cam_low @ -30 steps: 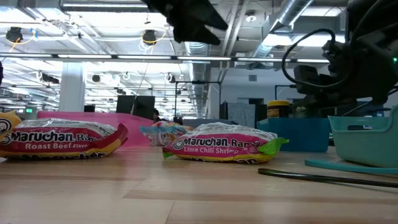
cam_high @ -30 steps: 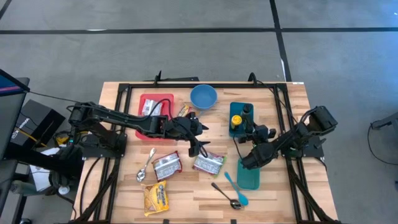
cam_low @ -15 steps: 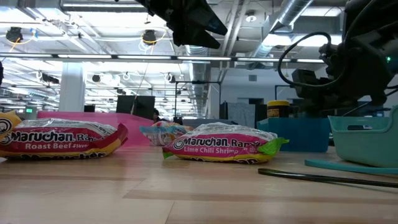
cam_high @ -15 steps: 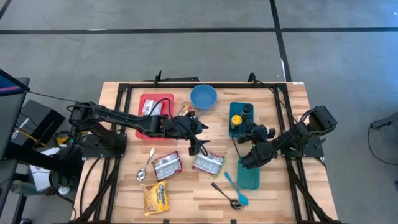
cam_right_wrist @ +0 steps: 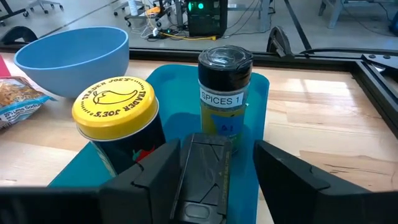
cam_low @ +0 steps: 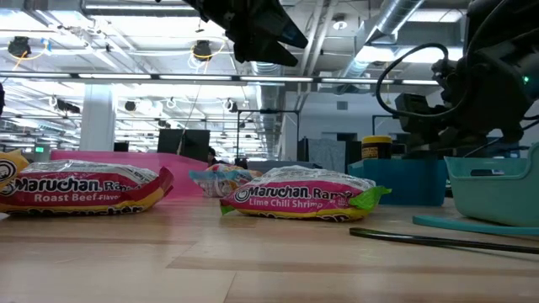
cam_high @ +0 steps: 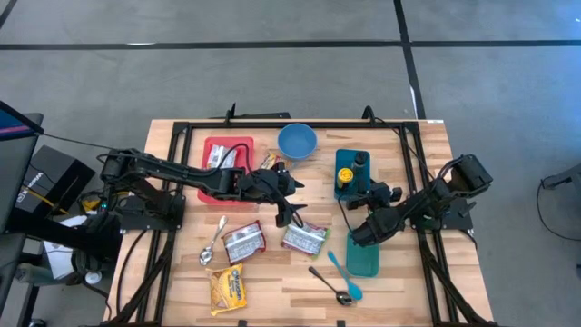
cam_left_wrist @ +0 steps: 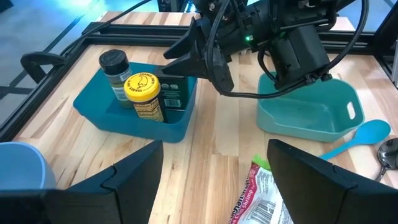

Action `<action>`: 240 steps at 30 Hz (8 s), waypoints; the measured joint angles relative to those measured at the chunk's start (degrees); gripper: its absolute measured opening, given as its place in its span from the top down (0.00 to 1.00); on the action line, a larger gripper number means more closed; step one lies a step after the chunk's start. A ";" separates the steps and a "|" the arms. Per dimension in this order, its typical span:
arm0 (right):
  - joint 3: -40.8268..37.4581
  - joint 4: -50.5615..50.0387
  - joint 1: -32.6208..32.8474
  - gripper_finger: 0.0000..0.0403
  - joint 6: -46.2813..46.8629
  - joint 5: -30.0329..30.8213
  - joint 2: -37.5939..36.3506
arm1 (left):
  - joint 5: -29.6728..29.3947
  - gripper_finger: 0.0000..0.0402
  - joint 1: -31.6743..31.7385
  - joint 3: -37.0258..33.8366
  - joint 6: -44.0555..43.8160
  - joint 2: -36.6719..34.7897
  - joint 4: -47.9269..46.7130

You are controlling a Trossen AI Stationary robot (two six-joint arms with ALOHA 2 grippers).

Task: Pick & Place Food Item
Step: Put the blue noodle pack into the red bin

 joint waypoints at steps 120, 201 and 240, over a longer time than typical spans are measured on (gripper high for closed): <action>26.52 -23.33 4.94 0.77 -29.14 9.38 -1.22 | -27.09 0.40 1.08 -17.05 12.50 9.40 1.83; 26.48 -23.07 4.98 0.77 -29.13 10.88 -1.22 | -36.18 1.00 -4.96 -16.94 13.42 15.58 13.42; 26.34 -22.86 5.05 0.77 -29.04 10.93 -1.22 | -41.74 1.00 -4.50 -17.05 7.06 -26.59 0.67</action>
